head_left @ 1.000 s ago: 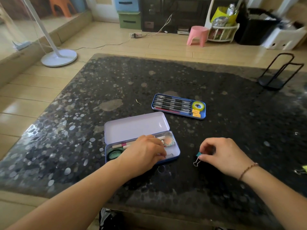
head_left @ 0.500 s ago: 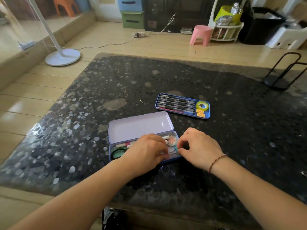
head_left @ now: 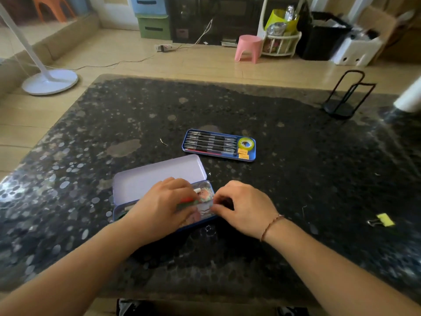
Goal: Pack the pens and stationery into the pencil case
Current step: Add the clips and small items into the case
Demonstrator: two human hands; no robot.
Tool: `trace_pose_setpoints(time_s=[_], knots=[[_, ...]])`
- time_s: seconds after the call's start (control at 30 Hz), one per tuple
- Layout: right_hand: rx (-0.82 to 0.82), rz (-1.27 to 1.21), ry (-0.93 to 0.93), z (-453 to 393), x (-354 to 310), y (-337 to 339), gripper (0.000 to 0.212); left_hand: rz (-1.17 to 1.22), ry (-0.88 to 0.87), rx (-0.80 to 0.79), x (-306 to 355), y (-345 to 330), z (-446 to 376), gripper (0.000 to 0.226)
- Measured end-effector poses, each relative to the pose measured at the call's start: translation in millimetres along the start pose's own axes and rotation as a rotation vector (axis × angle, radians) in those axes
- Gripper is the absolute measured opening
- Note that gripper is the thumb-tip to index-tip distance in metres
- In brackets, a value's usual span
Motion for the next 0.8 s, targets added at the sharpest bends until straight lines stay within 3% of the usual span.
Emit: trace_pose_setpoints(time_s=[0.13, 0.2, 0.3, 0.37, 0.47, 0.53, 0.67, 0.8], knots=[[0.207, -0.018, -0.139, 32.2, 78.3, 64.2, 0.032, -0.224, 0.222, -0.285, -13.6, 1.1, 9.8, 0.103], [0.204, 0.116, -0.287, 55.4, 152.9, 94.2, 0.042, -0.298, 0.254, -0.332, -11.6, 1.1, 15.2, 0.12], [-0.06, 0.377, -0.602, 105.4, 267.6, 101.9, 0.064, -0.339, 0.256, -0.334, -7.9, -1.3, 18.6, 0.122], [-0.128, 0.325, -0.609, 133.1, 311.2, 87.9, 0.074, -0.348, 0.26, -0.34, -7.8, -4.3, 21.1, 0.119], [-0.017, 0.303, -0.506, 146.6, 362.7, 68.1, 0.093, -0.321, 0.268, -0.309, -9.8, -5.7, 22.3, 0.114], [0.09, 0.232, -0.475, 147.6, 382.2, 61.9, 0.085, -0.296, 0.261, -0.272, -12.0, -5.7, 20.7, 0.11], [0.113, 0.214, -0.342, 141.8, 344.8, 71.0, 0.074, -0.222, 0.283, -0.243, -18.6, -4.4, 19.2, 0.106], [0.269, 0.168, -0.152, 99.8, 180.2, 106.3, 0.058, -0.201, 0.264, -0.248, -17.0, -7.0, 21.6, 0.108]])
Point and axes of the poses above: each hand's wrist, its own z-axis away from the middle knuckle, its own y-axis out of the back of the hand, x = y × z, the point moved 8 cm from there along -z, towards the middle knuckle, and after that the axes turned 4 degrees about x, right-handed, at the moved point
